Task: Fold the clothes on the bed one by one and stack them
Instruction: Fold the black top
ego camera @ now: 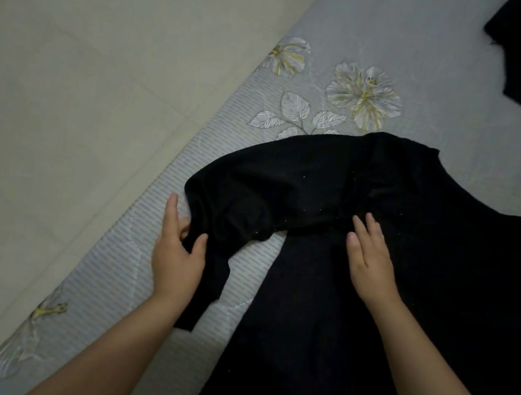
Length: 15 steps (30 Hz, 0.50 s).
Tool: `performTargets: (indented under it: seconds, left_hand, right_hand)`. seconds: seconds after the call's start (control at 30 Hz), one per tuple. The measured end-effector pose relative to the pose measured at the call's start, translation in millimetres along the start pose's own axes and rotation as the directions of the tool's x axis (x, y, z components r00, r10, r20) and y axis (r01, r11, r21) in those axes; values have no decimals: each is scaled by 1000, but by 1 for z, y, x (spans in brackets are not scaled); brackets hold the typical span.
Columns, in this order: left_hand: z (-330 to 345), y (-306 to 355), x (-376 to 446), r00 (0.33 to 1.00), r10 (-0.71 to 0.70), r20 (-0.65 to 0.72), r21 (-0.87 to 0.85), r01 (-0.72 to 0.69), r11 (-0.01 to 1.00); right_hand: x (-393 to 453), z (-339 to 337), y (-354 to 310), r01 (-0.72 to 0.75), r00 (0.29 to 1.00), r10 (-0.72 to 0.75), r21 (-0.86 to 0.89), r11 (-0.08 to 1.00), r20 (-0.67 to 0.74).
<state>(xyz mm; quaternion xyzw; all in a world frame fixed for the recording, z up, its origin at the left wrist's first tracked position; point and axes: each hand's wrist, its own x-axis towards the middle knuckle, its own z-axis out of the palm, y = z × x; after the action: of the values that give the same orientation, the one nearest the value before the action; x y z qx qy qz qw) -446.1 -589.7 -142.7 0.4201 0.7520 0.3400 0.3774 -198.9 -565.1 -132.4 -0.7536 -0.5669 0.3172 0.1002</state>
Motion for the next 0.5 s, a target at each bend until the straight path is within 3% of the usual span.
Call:
performTargets:
  seconds: [0.17, 0.27, 0.37, 0.43, 0.5]
  left_hand:
    - [20, 36, -9, 987, 162, 22, -68, -160, 985]
    - [47, 73, -30, 945, 313, 96, -96, -305, 948]
    - [88, 116, -60, 857, 466, 221, -140, -446, 884]
    - [129, 148, -81, 766, 519, 379, -152, -502, 851]
    - [176, 176, -109, 649, 468, 600, -211, -437, 875]
  right_hand:
    - [-35, -29, 31, -26, 988, 53, 183, 983, -144]
    - [-62, -49, 65, -57, 974, 116, 282, 958, -197]
    - [-97, -75, 107, -76, 942, 199, 408, 910, -269]
    - [-121, -93, 140, -98, 901, 309, 551, 829, -305]
    - [-144, -105, 170, -115, 853, 405, 638, 761, -329]
